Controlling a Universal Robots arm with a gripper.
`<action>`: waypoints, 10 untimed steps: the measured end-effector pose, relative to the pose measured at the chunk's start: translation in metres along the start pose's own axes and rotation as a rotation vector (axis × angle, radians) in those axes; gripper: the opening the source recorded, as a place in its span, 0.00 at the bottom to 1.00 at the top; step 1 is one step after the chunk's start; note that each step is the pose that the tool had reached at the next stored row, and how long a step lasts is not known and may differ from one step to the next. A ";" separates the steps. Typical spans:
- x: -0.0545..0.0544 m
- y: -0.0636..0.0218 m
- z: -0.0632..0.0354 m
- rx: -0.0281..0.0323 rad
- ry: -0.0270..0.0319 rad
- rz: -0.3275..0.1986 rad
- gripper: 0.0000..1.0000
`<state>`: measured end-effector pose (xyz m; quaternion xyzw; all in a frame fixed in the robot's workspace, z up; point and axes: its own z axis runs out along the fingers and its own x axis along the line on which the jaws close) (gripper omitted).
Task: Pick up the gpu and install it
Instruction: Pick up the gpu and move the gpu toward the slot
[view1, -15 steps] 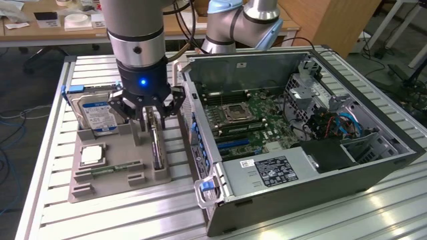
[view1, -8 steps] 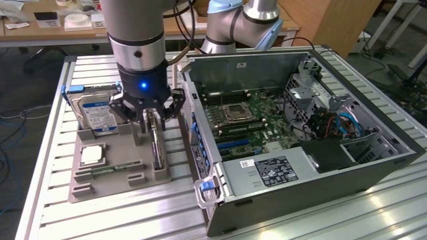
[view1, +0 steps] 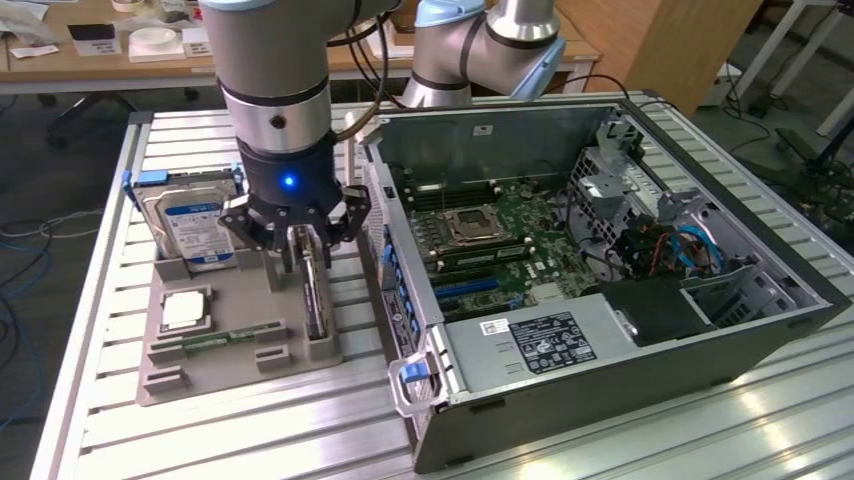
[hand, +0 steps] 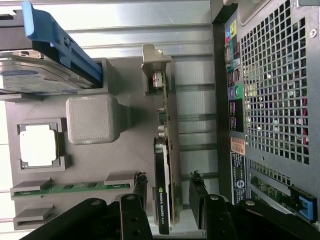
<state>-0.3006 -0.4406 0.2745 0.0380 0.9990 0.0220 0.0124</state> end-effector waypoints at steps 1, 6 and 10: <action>0.000 0.0000 0.0000 0.0001 0.0000 0.000 0.47; 0.001 -0.0002 0.0048 -0.0002 -0.0002 0.000 0.47; 0.001 -0.0005 0.0114 -0.0001 -0.0001 0.000 0.47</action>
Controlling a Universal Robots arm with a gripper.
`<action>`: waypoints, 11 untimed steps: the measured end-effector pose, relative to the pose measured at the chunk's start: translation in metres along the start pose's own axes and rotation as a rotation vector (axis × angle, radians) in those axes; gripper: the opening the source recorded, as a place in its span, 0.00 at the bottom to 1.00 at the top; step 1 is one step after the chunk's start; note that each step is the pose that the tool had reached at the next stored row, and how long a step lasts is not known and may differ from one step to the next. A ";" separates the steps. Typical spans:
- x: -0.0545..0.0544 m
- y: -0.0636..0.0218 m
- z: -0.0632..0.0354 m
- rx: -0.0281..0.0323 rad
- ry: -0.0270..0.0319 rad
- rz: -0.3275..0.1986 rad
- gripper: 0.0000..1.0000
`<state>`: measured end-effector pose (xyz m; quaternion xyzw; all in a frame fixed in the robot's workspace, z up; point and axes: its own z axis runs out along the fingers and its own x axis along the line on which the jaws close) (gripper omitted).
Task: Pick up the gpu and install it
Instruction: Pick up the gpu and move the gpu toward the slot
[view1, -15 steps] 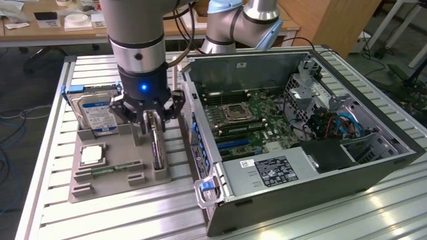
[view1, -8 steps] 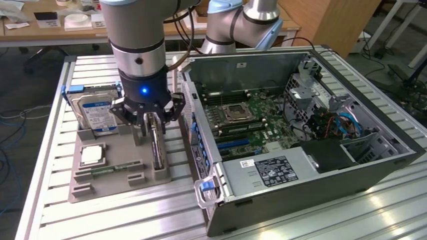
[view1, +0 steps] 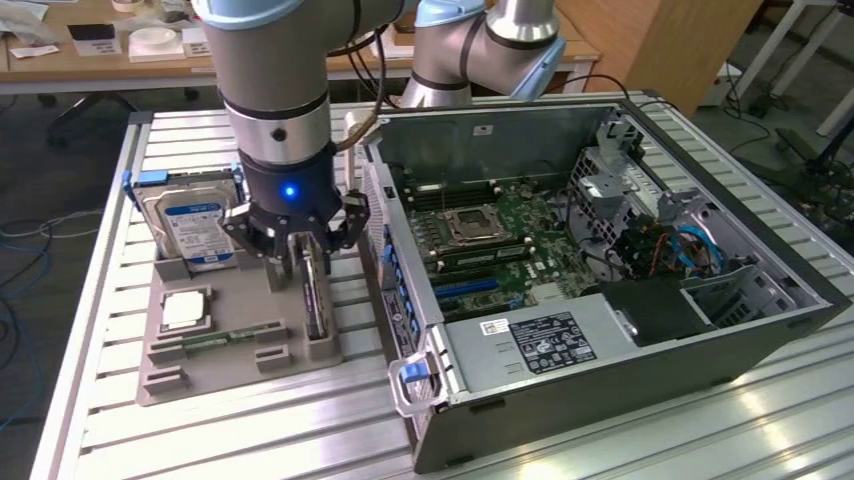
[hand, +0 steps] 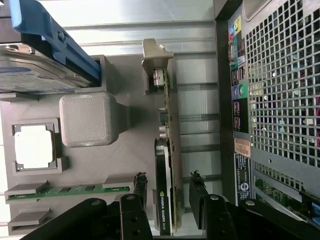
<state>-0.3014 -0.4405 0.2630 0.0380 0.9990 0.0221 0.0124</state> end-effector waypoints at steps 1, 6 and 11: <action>0.000 0.0000 0.0009 0.0000 0.0000 0.000 0.47; 0.002 0.0000 0.0065 0.0000 0.0000 0.000 0.47; 0.002 0.0001 0.0156 0.0000 0.0000 0.000 0.47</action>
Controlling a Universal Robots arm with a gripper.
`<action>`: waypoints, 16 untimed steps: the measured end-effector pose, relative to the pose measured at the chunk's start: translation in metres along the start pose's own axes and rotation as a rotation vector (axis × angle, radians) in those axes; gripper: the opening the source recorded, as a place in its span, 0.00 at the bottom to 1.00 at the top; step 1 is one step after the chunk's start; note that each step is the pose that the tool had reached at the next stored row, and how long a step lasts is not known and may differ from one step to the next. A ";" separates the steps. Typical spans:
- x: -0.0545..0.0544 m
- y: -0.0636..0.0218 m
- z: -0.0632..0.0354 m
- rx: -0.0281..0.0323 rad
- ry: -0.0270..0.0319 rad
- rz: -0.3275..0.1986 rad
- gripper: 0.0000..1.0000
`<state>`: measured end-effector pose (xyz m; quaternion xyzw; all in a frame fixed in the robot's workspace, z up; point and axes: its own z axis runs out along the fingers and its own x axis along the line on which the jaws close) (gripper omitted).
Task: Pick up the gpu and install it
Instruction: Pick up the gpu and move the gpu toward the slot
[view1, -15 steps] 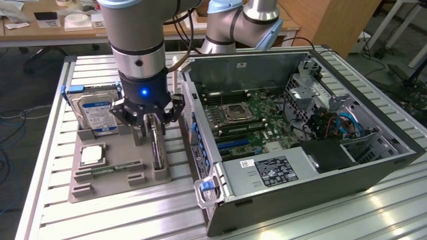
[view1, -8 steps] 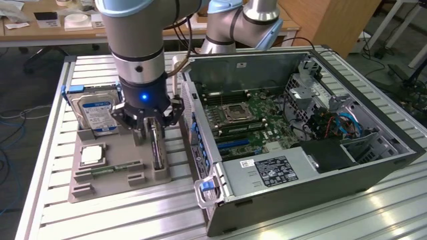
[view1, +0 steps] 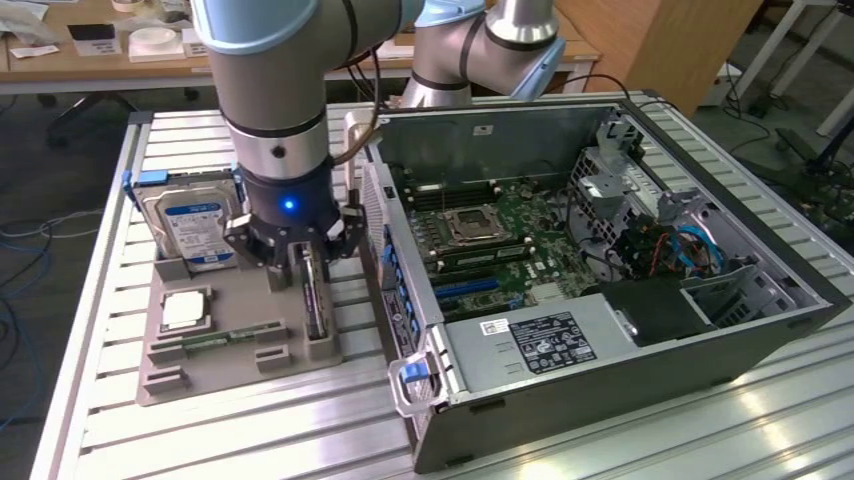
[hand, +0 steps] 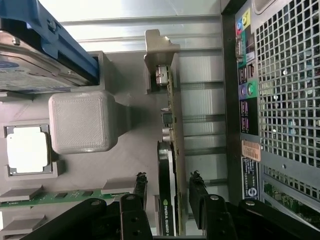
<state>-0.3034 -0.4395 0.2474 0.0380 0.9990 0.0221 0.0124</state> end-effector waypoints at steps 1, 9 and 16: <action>0.000 0.0001 0.0019 0.0000 -0.0001 0.000 0.47; 0.000 0.0018 0.0067 -0.0005 -0.0002 0.000 0.47; 0.001 0.0034 0.0130 -0.0005 0.0002 0.000 0.47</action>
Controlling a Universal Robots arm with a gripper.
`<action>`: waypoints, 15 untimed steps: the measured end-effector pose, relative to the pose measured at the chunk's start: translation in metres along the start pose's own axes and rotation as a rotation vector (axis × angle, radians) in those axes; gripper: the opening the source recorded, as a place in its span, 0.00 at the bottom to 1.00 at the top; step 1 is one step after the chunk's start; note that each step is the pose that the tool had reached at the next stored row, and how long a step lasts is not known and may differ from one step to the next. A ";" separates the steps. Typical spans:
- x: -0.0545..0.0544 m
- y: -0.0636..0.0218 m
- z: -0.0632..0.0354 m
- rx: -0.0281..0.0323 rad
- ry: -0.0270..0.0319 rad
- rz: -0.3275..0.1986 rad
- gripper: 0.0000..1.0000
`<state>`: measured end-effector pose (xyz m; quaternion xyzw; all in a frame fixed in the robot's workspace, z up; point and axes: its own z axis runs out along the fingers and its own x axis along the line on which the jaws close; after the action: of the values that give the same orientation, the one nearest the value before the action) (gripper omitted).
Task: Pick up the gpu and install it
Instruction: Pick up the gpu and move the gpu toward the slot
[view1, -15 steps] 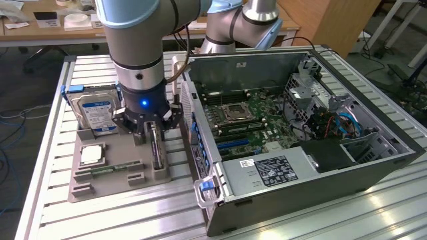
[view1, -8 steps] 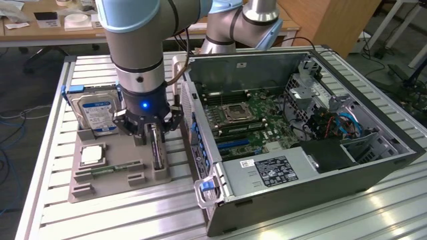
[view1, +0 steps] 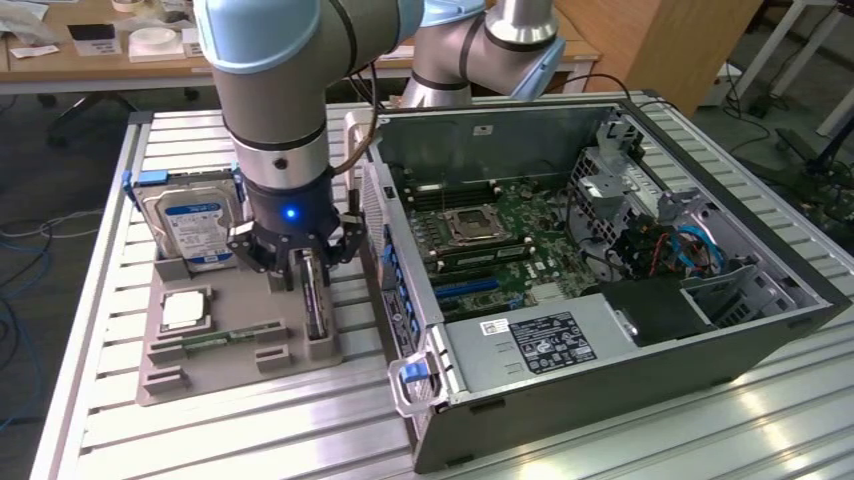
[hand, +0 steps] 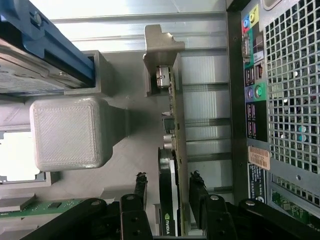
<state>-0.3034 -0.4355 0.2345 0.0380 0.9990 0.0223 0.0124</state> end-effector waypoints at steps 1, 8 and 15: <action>0.000 0.0000 0.0000 0.0000 0.0000 0.000 0.47; -0.001 0.0001 0.0003 -0.0001 -0.0001 0.000 0.47; -0.001 0.0000 0.0020 0.0000 0.0000 0.000 0.47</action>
<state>-0.3021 -0.4355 0.2325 0.0380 0.9990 0.0223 0.0124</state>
